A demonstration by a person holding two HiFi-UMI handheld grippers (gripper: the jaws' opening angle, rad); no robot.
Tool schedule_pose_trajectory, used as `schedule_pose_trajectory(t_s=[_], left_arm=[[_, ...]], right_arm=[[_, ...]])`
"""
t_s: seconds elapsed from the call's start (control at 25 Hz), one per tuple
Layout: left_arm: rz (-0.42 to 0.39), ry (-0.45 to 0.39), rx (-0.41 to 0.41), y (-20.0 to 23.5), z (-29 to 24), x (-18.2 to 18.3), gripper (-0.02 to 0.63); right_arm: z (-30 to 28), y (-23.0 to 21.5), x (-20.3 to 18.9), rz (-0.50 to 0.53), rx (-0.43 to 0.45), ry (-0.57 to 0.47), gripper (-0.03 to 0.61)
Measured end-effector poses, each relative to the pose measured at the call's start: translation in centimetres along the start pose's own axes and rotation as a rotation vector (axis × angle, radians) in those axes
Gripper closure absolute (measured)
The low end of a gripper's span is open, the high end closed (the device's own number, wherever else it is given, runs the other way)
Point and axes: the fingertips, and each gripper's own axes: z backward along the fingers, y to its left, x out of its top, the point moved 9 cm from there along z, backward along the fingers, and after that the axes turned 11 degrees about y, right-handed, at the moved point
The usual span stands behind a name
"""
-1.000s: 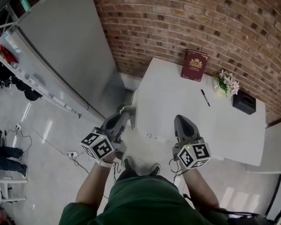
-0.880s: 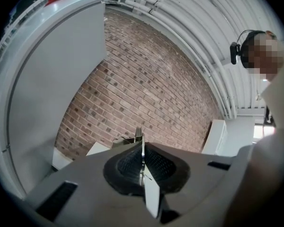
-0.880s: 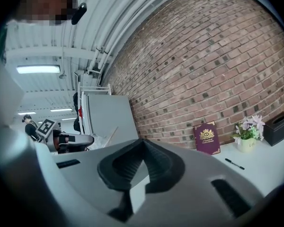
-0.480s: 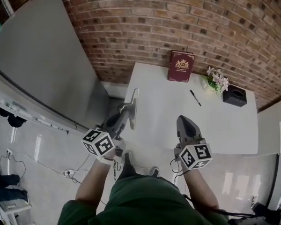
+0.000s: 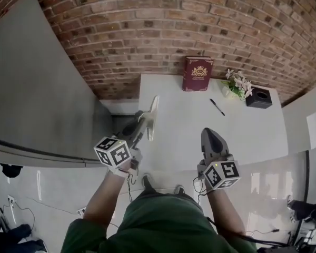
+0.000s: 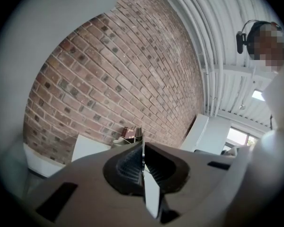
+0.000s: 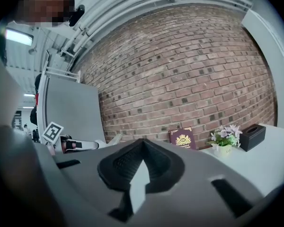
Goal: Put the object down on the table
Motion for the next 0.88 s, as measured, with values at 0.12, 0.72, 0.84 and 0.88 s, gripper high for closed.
schedule_pose_trajectory(t_s=[0.12,0.72,0.84,0.88], left_arm=[[-0.005,0.069,-0.031,2.3,-1.5,-0.1,0.606],[-0.033,0.411,-0.045,8.5,-12.0,-5.0,0.604],[-0.053,0.484,-0.058,8.6,-14.2,-5.9,0.604],[-0.045,0.507,-0.073,8.7,-15.0,-6.5,0.605]], right_arm=[[-0.5,0.6,-0.4,-0.017,-0.045,0.013,0.575],[-1.3,-1.1,-2.8,-0.077,-0.089,0.099,0.575],[-0.9,-2.4,-3.4,-0.102,-0.098,0.107,0.575],[-0.7,-2.9,-3.5,-0.111,-0.101,0.106,0.575]])
